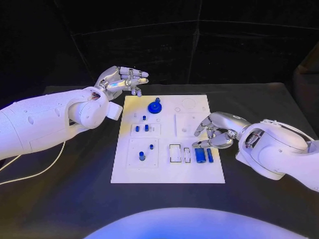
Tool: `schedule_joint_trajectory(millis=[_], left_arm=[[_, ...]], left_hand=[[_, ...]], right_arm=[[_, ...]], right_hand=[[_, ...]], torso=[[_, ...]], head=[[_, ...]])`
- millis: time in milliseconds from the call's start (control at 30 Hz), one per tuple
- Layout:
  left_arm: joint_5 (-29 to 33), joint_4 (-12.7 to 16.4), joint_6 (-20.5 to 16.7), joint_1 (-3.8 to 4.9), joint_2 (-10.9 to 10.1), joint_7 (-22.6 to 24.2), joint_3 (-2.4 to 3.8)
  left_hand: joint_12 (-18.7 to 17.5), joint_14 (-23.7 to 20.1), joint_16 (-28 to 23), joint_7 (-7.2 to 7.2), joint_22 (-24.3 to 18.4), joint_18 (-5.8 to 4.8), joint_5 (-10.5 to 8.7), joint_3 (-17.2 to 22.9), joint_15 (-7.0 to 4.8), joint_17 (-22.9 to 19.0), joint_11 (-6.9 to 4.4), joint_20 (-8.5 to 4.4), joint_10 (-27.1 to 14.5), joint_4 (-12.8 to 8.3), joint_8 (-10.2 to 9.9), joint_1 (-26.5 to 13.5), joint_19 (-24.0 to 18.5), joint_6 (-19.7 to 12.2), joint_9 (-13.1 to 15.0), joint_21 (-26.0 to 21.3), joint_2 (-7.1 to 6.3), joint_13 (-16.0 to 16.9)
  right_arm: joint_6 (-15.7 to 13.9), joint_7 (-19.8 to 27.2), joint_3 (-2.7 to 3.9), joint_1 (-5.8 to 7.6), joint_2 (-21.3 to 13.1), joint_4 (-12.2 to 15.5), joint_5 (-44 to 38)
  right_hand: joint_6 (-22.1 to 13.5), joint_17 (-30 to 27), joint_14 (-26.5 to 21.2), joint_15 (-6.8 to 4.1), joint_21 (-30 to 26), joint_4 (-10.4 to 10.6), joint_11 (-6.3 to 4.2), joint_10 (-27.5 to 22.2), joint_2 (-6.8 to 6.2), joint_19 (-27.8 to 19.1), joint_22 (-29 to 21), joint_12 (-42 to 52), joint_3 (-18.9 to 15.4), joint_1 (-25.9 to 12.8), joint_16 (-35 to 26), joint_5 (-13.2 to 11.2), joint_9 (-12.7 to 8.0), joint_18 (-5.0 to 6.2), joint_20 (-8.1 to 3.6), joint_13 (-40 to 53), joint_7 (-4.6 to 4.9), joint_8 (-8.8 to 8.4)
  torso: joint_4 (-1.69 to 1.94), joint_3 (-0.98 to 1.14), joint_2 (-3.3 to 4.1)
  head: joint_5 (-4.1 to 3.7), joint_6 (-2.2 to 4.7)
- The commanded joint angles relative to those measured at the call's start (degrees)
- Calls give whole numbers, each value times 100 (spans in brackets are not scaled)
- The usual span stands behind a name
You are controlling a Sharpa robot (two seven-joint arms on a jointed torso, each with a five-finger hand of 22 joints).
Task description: Assemble the parts on the task board
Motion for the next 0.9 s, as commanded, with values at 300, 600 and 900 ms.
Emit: schedule_joint_trajectory(millis=[300, 600, 900], left_arm=[[17, 29, 61, 5, -18, 58, -13], [17, 30, 70, 1, -33, 59, -18], [17, 25, 78, 0, -39, 51, -20]], left_hand=[[34, -50, -6, -11, -8, 34, 10, -16, 5, -6, -16, 2, -38, -12, 33, -40, -23, -33, -10, -35, 26, -6], [41, -53, -5, -10, -10, 34, 9, -20, 7, -11, -15, 3, -44, -13, 38, -45, -25, -37, -10, -37, 26, -7], [41, -53, -5, -10, -10, 34, 9, -20, 7, -11, -15, 3, -44, -13, 38, -45, -25, -37, -10, -37, 26, -7]], right_arm=[[62, -1365, -7, -115, -124, 48, 32], [227, -1513, -10, -238, 40, -4, -187], [272, -1478, -11, -312, 130, 13, -388]], right_hand=[[-166, 354, 392, -58, 33, 577, -9, -17, 83, 9, 34, 1575, -728, -48, 176, 57, 191, -103, 3, 1934, -51, 582], [-141, 405, 398, -73, 37, 576, -31, 24, 132, 20, 52, 1781, -807, -91, 203, 43, 271, -105, -7, 2226, -80, 751], [-115, 498, 413, -93, 60, 571, -56, 106, 166, 50, 111, 1995, -839, -63, 246, 94, 357, -115, -23, 2508, -111, 891]], torso=[[-29, -3, -7], [-25, -8, -5], [-26, -8, -7]], head=[[-112, 19], [-112, 6], [-108, -12]])
